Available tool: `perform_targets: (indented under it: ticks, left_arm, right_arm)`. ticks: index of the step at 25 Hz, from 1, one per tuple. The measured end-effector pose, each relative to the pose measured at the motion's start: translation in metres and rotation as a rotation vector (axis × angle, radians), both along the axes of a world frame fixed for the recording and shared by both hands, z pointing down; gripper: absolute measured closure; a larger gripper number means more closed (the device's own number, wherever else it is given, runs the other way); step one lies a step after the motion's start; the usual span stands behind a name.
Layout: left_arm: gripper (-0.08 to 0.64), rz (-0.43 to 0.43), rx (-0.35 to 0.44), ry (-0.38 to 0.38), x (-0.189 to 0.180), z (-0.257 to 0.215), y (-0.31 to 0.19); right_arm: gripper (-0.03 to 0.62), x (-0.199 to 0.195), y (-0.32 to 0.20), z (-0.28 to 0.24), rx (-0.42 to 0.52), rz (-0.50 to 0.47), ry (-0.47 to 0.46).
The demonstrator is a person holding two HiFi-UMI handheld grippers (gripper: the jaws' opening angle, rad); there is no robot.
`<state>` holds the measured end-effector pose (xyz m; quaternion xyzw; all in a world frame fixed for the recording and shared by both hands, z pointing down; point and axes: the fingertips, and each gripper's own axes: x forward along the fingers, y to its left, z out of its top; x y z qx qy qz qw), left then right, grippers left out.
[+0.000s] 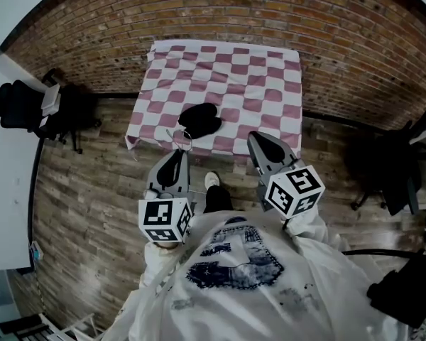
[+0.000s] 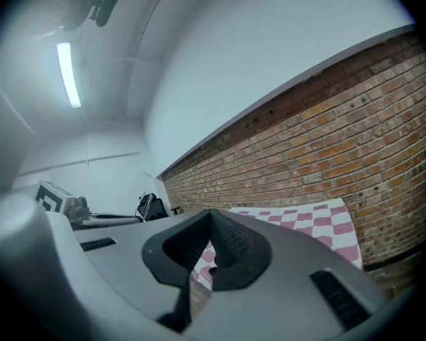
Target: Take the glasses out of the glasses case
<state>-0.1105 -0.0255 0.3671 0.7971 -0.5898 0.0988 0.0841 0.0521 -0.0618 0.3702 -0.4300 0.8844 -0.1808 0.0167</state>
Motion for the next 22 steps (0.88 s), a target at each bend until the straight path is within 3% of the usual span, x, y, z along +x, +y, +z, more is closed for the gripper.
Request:
perform_targets:
  ticks: [22]
  left_arm:
    - [0.525,0.008,-0.002,0.001,-0.0039,0.0007,0.0]
  right_arm:
    - [0.58,-0.0042,0.004,-0.0004,0.001,0.013,-0.005]
